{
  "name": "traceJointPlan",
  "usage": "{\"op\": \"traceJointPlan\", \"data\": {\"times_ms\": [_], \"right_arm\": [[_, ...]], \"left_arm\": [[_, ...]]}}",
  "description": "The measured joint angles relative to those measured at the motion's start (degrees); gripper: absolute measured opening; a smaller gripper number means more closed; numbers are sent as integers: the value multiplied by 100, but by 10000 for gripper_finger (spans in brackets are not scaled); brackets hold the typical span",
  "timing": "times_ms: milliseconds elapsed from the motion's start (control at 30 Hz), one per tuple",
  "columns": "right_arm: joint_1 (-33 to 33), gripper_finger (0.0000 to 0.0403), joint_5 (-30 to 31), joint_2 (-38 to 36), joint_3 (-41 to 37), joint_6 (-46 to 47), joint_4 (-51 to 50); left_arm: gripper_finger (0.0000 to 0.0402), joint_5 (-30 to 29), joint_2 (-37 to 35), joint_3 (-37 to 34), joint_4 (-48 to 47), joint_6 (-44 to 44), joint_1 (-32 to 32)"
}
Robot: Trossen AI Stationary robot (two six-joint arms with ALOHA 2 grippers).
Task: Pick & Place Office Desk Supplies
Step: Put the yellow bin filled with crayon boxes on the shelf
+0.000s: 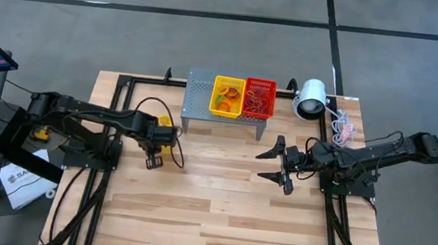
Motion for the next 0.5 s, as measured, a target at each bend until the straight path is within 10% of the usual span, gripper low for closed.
{"op": "traceJointPlan", "data": {"times_ms": [500], "right_arm": [[1, 270, 2, 0, 2, -2, 17]], "left_arm": [[3, -1142, -512, 598, -837, -137, 2]]}}
